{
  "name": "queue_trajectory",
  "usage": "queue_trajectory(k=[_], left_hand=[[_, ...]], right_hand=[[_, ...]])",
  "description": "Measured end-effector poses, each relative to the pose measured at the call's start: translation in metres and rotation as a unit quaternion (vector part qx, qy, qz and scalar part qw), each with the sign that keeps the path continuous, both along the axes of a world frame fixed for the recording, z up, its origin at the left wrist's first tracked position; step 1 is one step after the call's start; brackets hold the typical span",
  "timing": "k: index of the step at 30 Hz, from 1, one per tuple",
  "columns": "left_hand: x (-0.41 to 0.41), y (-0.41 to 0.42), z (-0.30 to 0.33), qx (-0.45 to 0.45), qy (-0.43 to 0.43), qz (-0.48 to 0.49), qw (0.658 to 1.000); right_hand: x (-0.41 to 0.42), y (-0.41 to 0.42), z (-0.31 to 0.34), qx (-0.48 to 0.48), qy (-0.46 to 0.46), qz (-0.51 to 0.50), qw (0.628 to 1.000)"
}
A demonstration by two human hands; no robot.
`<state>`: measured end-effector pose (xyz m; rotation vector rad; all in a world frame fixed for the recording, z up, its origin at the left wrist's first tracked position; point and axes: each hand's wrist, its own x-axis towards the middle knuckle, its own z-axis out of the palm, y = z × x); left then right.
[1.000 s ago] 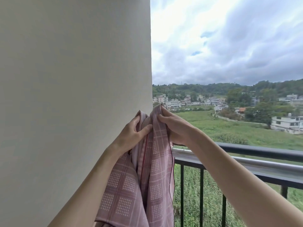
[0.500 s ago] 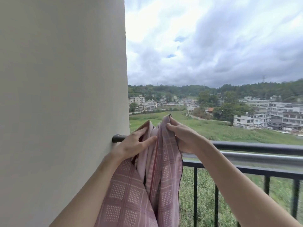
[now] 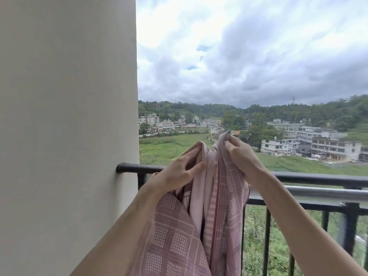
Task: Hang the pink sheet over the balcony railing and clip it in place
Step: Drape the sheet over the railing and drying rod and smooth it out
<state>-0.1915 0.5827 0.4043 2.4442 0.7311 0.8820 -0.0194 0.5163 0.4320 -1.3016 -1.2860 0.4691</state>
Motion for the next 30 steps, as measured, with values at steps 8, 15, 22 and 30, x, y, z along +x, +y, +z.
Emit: queue_trajectory(k=[8,15,22,30], left_hand=[[-0.008,-0.001,-0.017,0.107,0.058,0.055,0.991],[-0.064,0.001,-0.043,0.094,-0.063,0.187,0.976],[-0.08,0.011,-0.056,0.025,-0.202,0.246,0.948],[-0.047,0.02,-0.006,0.098,-0.171,0.273,0.942]], right_hand=[[0.002,-0.025,-0.024,-0.001,-0.376,-0.249,0.893],[-0.064,-0.01,-0.045,0.078,-0.502,-0.114,0.854],[-0.073,0.011,-0.065,0.062,-0.546,-0.153,0.822],[-0.043,-0.007,-0.062,0.075,-0.466,-0.179,0.864]])
